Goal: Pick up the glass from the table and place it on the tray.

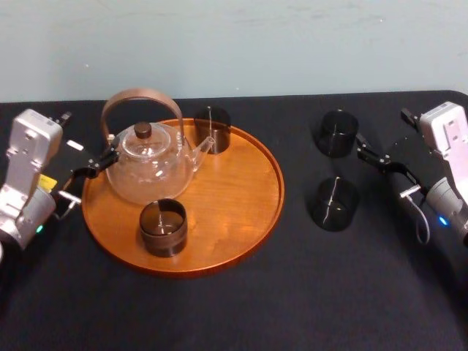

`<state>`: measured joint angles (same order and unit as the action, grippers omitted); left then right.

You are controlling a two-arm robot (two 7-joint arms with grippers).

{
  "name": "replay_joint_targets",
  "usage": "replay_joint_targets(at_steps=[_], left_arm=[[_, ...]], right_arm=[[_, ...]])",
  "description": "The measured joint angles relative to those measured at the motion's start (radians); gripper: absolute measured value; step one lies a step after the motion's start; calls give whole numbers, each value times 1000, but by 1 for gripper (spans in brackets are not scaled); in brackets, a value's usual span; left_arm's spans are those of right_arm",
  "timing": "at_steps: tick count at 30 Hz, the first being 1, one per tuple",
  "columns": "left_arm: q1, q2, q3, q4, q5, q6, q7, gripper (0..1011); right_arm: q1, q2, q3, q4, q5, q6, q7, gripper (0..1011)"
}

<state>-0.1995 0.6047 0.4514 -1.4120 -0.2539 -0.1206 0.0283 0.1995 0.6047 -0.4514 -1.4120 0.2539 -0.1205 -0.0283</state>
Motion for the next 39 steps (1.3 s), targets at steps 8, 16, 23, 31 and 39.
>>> replay_joint_targets(at_steps=[8, 16, 23, 31, 39], left_arm=[[0, 0, 0, 0, 0, 0, 0, 1009], [0, 0, 0, 0, 0, 0, 0, 1009], [0, 0, 0, 0, 0, 0, 0, 1009], [0, 0, 0, 0, 0, 0, 0, 1009], [0, 0, 0, 0, 0, 0, 0, 1010]], right_arm=[[0, 0, 0, 0, 0, 0, 0, 1002], [0, 0, 0, 0, 0, 0, 0, 1002], [0, 0, 0, 0, 0, 0, 0, 1002], [0, 0, 0, 0, 0, 0, 0, 1002], [-14, 1, 5, -19, -16, 17, 9, 1002]])
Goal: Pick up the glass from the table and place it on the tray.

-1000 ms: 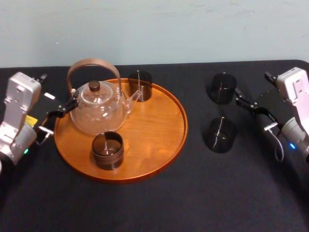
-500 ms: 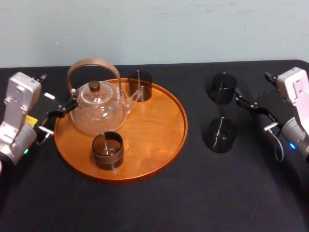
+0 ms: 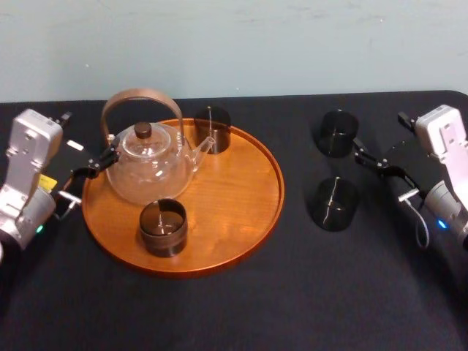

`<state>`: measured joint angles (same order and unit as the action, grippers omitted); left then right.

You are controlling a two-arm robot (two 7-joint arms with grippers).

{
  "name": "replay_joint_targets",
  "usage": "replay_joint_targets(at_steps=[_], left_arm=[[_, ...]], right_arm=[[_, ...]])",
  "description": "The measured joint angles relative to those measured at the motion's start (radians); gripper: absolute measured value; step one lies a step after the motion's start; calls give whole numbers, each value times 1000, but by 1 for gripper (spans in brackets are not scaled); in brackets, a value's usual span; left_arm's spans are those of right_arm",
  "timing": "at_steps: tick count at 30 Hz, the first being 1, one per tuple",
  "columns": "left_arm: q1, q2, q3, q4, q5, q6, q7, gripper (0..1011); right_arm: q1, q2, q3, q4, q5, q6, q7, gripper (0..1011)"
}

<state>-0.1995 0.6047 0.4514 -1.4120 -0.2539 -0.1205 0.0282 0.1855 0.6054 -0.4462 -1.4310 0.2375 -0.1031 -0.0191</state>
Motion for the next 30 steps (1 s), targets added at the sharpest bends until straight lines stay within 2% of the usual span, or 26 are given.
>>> replay_joint_targets(at_steps=[7, 17, 30], left_arm=[[0, 0, 0, 0, 0, 0, 0, 1010], [0, 0, 0, 0, 0, 0, 0, 1010], [0, 0, 0, 0, 0, 0, 0, 1009]], right_arm=[[-36, 3, 23, -41, -14, 17, -7, 1002], [-123, 18, 52, -130, -21, 5, -4, 1002], [-230, 40, 96, -228, -16, 31, 11, 1002]])
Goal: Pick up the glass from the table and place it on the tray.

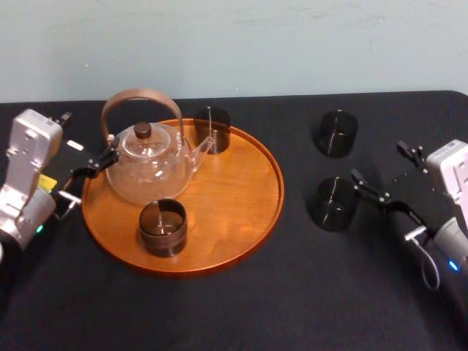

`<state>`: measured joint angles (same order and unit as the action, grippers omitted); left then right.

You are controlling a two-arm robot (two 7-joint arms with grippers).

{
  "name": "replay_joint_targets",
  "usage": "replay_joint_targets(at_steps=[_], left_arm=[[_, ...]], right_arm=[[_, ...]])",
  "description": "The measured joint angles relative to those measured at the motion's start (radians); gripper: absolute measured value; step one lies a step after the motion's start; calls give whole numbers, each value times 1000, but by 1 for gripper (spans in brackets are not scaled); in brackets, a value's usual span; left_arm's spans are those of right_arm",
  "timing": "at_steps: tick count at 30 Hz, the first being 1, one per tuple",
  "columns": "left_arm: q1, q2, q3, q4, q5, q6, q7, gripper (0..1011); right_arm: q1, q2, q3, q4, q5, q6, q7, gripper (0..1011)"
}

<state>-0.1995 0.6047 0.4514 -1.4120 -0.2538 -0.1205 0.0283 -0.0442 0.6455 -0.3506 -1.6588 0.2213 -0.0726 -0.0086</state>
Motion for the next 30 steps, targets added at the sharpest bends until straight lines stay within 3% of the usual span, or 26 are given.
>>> replay_joint_targets(at_steps=[14, 30], left_arm=[[0, 0, 0, 0, 0, 0, 0, 1010], [0, 0, 0, 0, 0, 0, 0, 1010]], right_arm=[[-78, -6, 3, -55, -27, 14, 36, 1002], [-106, -43, 15, -42, -32, 15, 89, 1002]])
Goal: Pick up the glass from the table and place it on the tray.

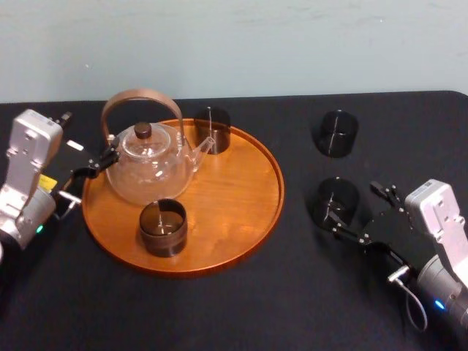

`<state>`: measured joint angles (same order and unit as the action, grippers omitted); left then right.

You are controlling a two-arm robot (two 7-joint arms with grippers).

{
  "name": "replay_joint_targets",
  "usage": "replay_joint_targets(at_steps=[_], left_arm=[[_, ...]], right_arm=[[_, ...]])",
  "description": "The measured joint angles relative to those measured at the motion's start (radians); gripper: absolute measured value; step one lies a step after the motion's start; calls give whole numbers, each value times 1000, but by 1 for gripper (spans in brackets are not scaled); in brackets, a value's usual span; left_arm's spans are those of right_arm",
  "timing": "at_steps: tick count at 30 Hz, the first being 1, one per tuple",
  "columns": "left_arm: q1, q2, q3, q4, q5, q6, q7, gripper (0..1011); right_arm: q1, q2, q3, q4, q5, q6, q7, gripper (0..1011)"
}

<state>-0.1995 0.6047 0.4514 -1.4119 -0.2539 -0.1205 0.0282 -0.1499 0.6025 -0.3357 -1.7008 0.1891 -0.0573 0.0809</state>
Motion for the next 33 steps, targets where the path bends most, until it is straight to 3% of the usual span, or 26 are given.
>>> replay_joint_targets(at_steps=[18, 33], left_arm=[[0, 0, 0, 0, 0, 0, 0, 1010], [0, 0, 0, 0, 0, 0, 0, 1010]], right_arm=[[8, -55, 22, 65, 7, 9, 60, 1002], [47, -103, 40, 145, 18, 7, 124, 1002]])
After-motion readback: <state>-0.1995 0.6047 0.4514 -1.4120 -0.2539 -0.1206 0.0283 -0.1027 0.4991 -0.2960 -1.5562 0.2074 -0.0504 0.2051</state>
